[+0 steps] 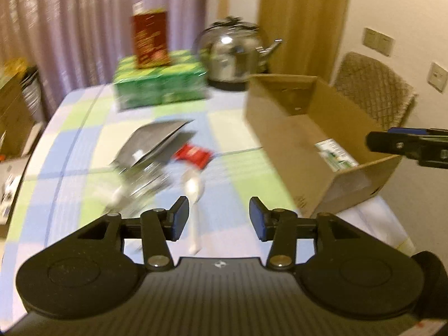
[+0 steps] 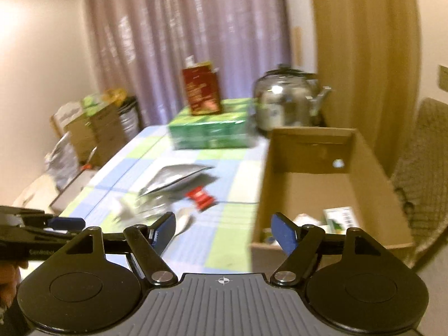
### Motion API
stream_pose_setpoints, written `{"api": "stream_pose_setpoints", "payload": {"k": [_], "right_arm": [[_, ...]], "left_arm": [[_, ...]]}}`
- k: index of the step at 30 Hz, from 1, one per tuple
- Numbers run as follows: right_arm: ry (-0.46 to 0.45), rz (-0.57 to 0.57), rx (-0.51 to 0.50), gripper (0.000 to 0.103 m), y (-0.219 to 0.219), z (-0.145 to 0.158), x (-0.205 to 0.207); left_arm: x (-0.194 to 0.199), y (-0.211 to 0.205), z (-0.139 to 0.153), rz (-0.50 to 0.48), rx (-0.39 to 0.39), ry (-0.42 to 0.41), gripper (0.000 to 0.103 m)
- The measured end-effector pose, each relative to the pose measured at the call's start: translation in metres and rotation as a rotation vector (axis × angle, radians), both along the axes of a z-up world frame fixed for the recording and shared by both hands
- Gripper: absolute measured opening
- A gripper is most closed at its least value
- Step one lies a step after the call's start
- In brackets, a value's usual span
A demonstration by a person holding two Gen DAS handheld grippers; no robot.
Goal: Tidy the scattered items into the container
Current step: 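Withdraw both tools from the cardboard box back over the table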
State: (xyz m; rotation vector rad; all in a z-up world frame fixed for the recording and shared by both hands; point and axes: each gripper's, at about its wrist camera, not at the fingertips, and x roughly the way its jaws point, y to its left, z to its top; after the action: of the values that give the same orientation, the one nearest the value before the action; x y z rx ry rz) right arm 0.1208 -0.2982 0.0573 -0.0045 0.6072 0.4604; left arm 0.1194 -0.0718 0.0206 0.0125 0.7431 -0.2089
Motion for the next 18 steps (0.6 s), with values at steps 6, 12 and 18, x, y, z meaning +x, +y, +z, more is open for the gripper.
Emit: {"api": "stream_pose_setpoints", "payload": {"k": [6, 12, 18], "right_arm": [[0.046, 0.09, -0.025, 0.075, 0.041, -0.02, -0.009], [0.089, 0.119, -0.063, 0.075, 0.062, -0.041, -0.007], [0.119, 0.13, -0.097, 0.075, 0.072, -0.056, -0.001]], "left_arm": [[-0.024, 0.056, -0.01, 0.12, -0.007, 0.024, 0.062], [-0.031, 0.089, -0.023, 0.161, 0.007, 0.035, 0.08], [-0.022, 0.101, -0.035, 0.134, 0.024, 0.026, 0.092]]}}
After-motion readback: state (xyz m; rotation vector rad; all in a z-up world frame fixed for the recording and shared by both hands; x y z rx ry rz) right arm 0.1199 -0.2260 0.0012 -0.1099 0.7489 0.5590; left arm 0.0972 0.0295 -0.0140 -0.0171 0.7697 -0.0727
